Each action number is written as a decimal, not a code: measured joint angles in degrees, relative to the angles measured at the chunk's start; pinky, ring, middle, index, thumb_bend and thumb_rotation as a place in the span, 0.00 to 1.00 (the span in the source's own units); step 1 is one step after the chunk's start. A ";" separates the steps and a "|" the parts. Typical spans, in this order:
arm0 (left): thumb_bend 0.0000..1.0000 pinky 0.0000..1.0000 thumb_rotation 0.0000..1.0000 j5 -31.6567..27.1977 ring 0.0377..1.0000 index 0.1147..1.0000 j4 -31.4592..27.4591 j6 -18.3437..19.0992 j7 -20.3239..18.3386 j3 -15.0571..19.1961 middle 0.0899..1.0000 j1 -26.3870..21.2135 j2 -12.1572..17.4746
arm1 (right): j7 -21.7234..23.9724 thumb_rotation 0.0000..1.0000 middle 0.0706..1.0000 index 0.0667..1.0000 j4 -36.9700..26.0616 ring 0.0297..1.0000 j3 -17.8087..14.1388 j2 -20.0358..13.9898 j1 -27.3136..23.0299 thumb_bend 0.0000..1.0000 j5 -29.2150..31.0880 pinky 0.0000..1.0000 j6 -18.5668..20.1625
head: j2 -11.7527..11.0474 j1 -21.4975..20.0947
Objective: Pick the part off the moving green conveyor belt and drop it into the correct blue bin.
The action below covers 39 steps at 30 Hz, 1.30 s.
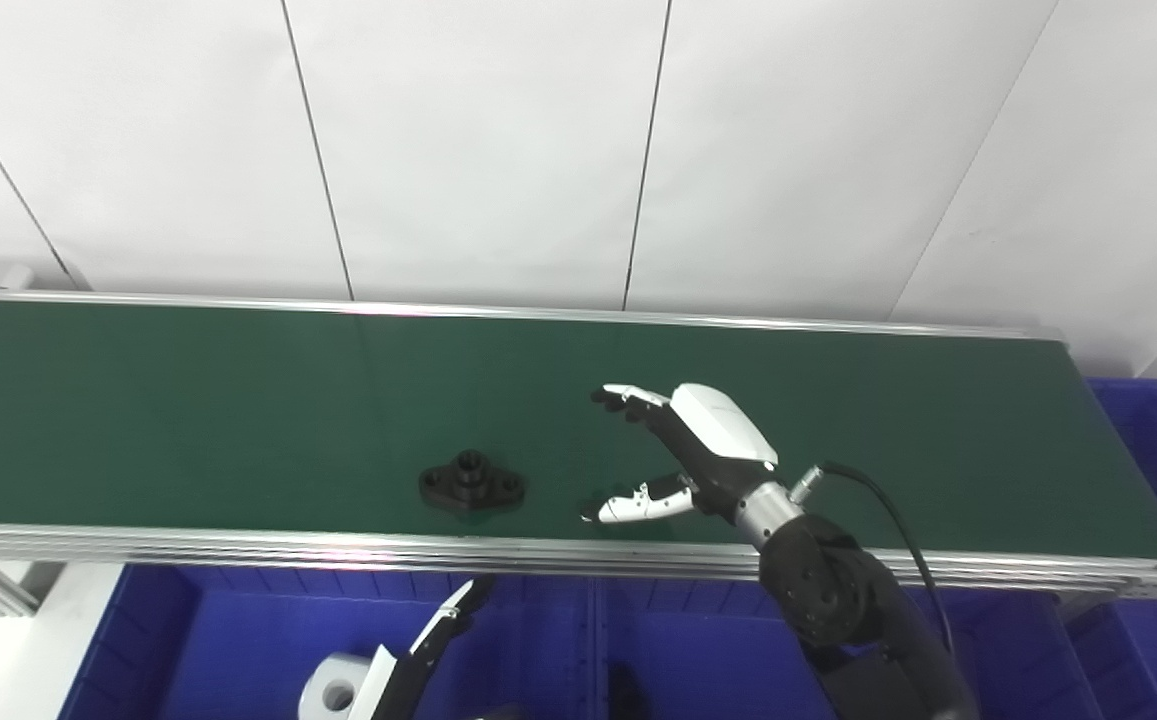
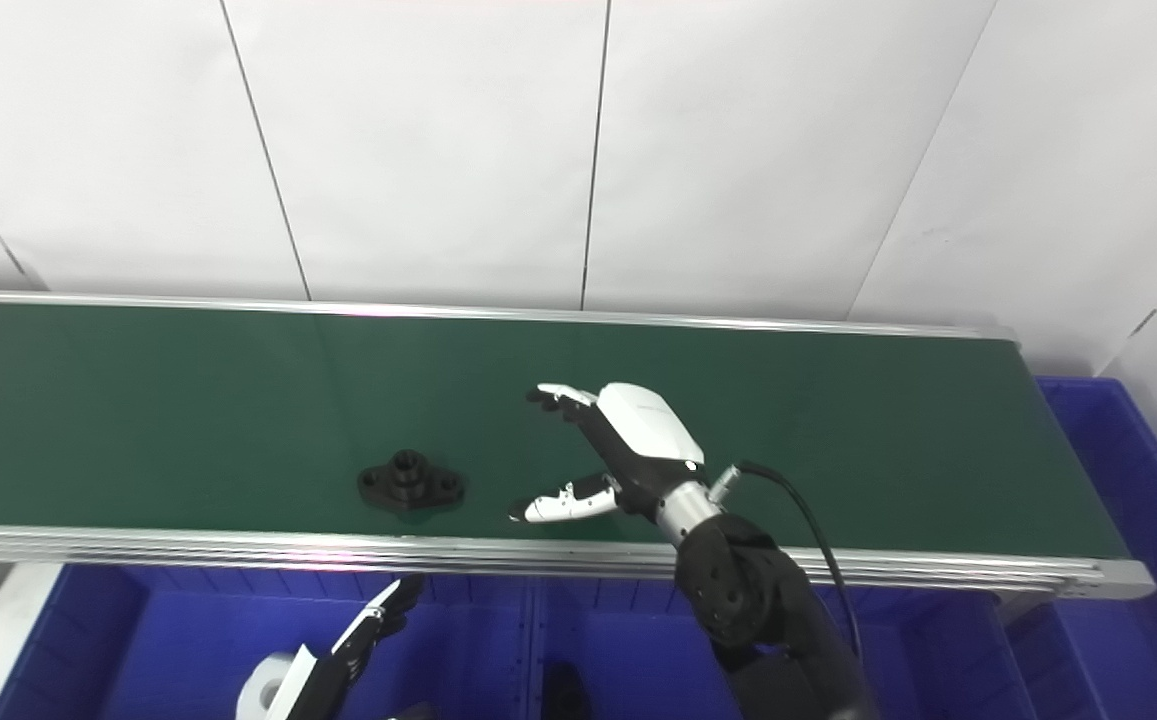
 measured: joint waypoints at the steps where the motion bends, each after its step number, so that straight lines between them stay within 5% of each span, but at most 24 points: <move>1: 0.69 0.90 0.72 0.00 0.93 0.91 -0.15 0.00 -0.23 0.13 0.93 0.06 0.00 | -0.01 0.36 0.82 0.85 0.39 0.80 0.28 0.10 -0.39 0.77 -0.23 0.76 0.00 | 0.00 0.09; 27: 0.68 0.90 0.74 1.50 0.92 0.89 -0.81 0.00 -0.58 1.17 0.92 0.67 -0.85 | 1.16 0.37 0.83 0.85 11.78 0.82 7.03 3.12 -7.60 0.75 -6.32 0.78 0.03 | 1.05 0.44; 39: 0.66 0.89 0.73 2.30 0.91 0.89 -1.38 0.00 0.41 0.72 0.91 0.73 -0.87 | -3.97 0.14 0.73 0.76 17.33 0.70 9.60 2.34 -8.16 0.66 -8.07 0.66 -1.86 | 2.29 -0.09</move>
